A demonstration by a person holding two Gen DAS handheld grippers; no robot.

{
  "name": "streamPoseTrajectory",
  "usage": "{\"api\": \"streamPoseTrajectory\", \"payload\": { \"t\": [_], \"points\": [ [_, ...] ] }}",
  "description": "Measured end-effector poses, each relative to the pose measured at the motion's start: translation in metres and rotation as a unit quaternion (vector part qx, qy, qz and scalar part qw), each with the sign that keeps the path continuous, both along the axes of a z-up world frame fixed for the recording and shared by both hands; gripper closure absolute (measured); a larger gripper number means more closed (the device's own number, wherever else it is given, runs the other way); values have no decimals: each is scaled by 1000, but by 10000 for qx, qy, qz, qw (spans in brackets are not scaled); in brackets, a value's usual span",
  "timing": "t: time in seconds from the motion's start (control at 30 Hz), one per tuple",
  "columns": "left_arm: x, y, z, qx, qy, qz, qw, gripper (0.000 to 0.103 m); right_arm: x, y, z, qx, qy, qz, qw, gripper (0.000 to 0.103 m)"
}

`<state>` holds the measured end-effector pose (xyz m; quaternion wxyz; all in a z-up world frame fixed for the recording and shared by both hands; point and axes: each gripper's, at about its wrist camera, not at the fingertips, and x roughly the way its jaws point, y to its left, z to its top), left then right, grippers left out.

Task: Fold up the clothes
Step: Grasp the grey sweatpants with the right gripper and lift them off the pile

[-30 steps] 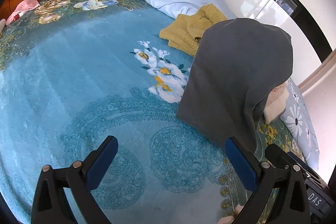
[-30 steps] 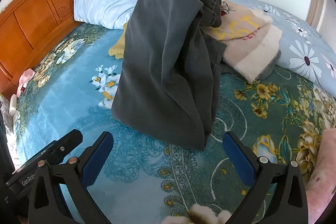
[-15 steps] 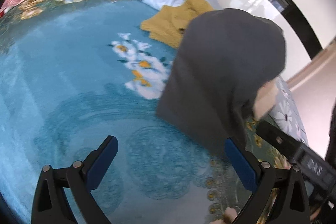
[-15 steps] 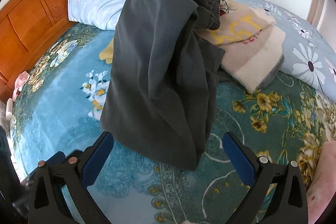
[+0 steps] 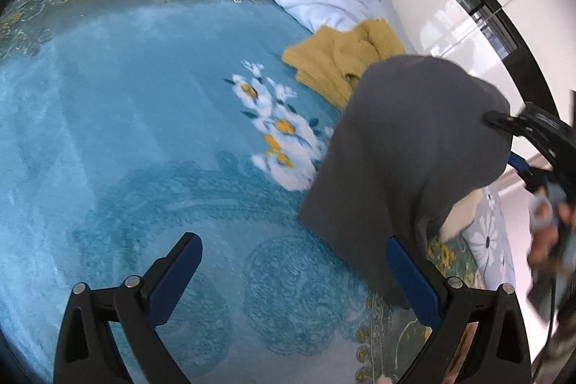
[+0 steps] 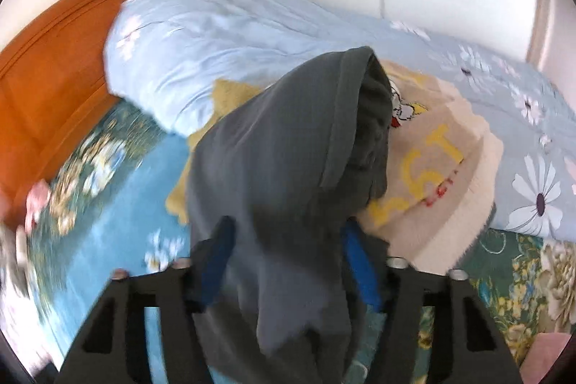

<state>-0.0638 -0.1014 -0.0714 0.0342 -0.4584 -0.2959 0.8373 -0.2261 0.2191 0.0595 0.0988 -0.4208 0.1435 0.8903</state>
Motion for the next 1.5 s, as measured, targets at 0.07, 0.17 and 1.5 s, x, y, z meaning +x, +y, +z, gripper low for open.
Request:
{"api": "streamPoseTrajectory", "payload": {
  "t": [0.07,0.17,1.5],
  "points": [
    [2,-6,4,20,40,77,10000,0,-10,12,-1,-534,-30,-258,9982,87],
    [7,-18,11,114,116,215,9996,0,-7,13,0,-1131,42,-371,9929,95],
    [66,-86,51,946,324,791,9918,0,178,-119,-14,-1055,-533,984,9881,91]
  ]
}}
